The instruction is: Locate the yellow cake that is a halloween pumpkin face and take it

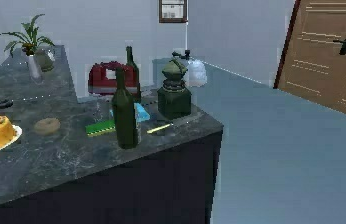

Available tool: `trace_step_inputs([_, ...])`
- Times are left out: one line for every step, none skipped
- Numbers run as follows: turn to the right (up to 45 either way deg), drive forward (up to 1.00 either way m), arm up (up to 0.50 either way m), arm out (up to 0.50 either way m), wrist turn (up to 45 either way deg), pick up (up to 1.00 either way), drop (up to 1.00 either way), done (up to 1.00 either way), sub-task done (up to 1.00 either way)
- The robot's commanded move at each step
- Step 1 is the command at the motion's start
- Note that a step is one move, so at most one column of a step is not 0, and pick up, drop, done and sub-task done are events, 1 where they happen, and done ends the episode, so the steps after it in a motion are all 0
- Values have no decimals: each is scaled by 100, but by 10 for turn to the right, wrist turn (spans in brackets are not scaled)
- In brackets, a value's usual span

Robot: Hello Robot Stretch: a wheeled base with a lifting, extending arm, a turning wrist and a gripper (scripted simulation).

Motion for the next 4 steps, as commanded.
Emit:
trace_step_inputs([300,0,0,0,0,0,0,0,0])
trace_step_inputs([0,80,0,0,0,0,0,0,0])
trace_step_inputs([420,0,0,0,0,0,0,0,0])
trace_step_inputs([0,5,0,0,0,0,0,0,0])
